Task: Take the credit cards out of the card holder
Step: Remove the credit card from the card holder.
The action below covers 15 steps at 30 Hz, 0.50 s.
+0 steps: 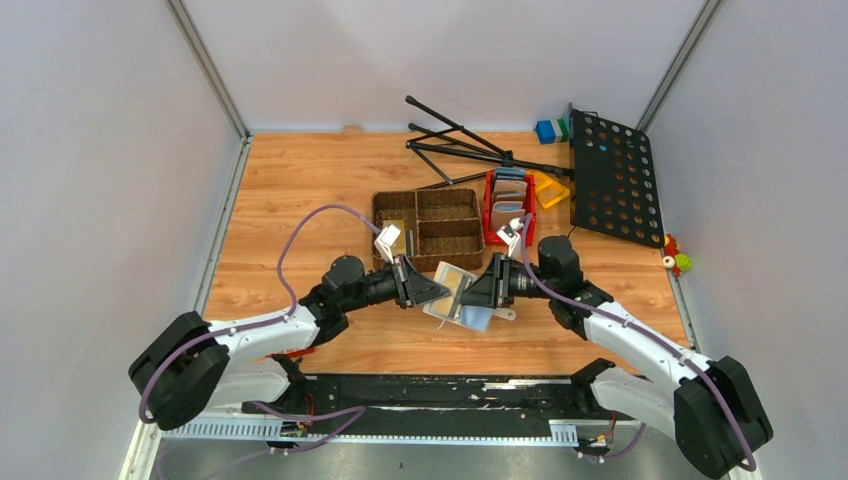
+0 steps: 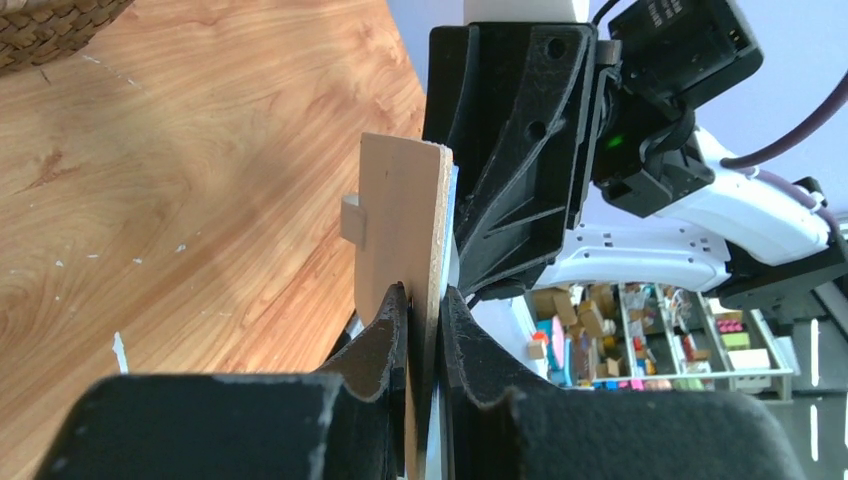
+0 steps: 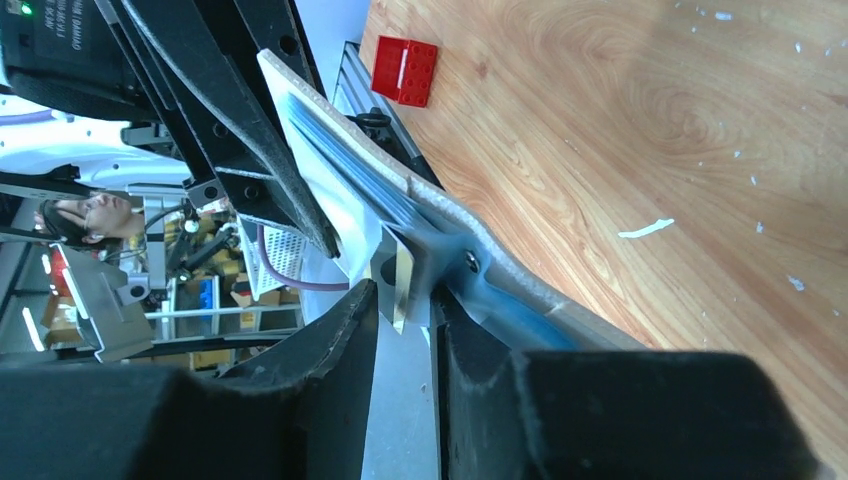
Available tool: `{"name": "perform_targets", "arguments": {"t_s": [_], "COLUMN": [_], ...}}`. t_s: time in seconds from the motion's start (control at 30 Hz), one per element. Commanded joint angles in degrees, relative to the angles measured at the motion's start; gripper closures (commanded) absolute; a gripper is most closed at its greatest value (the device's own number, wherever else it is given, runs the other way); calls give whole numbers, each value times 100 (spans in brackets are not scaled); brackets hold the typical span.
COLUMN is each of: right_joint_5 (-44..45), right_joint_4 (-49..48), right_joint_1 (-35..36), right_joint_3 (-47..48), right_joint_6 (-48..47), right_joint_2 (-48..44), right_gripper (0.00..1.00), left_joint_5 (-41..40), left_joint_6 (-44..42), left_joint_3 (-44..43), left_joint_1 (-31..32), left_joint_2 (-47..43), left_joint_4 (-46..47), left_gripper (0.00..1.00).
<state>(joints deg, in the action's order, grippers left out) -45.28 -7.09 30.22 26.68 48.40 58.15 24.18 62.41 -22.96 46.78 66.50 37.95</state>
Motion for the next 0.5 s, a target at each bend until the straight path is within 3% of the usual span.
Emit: {"name": "perform_targets", "arguments": {"t_s": [0.0, 0.2, 0.33, 0.47], "right_joint_5": [-6, 270, 439, 424], "right_joint_4": [-1610, -1199, -649, -583], "right_joint_1": [49, 48, 48, 41], "right_joint_3": [-105, -104, -77, -148], "right_joint_6": [490, 320, 22, -27], "right_joint_2": [54, -192, -337, -419], "right_gripper": [77, 99, 100, 100], "left_joint_5": [343, 399, 232, 57], "left_joint_6": [866, 1219, 1231, 1254], "left_joint_3": [311, 441, 523, 621], "left_joint_1": [235, 235, 226, 196], "left_joint_2": [309, 600, 447, 284], "left_joint_4": [1988, 2773, 2797, 2813], "left_gripper": [96, 90, 76, 80]}}
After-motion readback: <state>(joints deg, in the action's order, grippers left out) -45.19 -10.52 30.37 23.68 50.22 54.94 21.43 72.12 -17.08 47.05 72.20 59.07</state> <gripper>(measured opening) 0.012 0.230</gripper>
